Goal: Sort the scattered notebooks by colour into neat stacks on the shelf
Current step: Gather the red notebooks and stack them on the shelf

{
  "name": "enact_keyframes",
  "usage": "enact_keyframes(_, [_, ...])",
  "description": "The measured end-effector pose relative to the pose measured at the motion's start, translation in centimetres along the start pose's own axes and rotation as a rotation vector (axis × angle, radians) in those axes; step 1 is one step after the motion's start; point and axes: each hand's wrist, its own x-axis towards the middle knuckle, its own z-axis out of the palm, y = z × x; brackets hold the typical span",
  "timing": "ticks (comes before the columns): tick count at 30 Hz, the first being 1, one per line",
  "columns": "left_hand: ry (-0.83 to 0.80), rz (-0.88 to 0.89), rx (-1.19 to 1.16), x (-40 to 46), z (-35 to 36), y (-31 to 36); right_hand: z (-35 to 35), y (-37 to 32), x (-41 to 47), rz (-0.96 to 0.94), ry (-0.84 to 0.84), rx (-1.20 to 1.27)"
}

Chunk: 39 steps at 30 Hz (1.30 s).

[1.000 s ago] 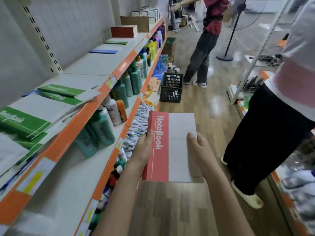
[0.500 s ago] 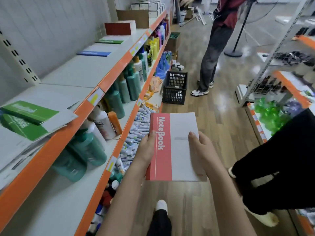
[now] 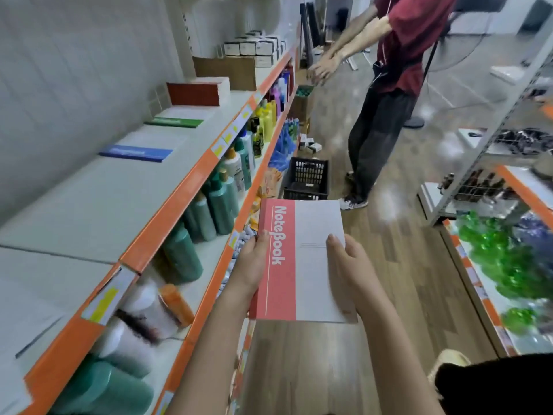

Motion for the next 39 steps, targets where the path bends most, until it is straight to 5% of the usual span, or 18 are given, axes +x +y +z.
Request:
enact_keyframes(22, [0.181,0.012,-0.056,31.6,12.0,8.9,-6.0,-6.6,38.2,-0.081,-0.203,-0.135])
enact_keyframes(39, [0.728,-0.014,-0.060,41.7,3.4,14.1,7.8,-11.8,54.4,-0.187,-0.627,-0.227])
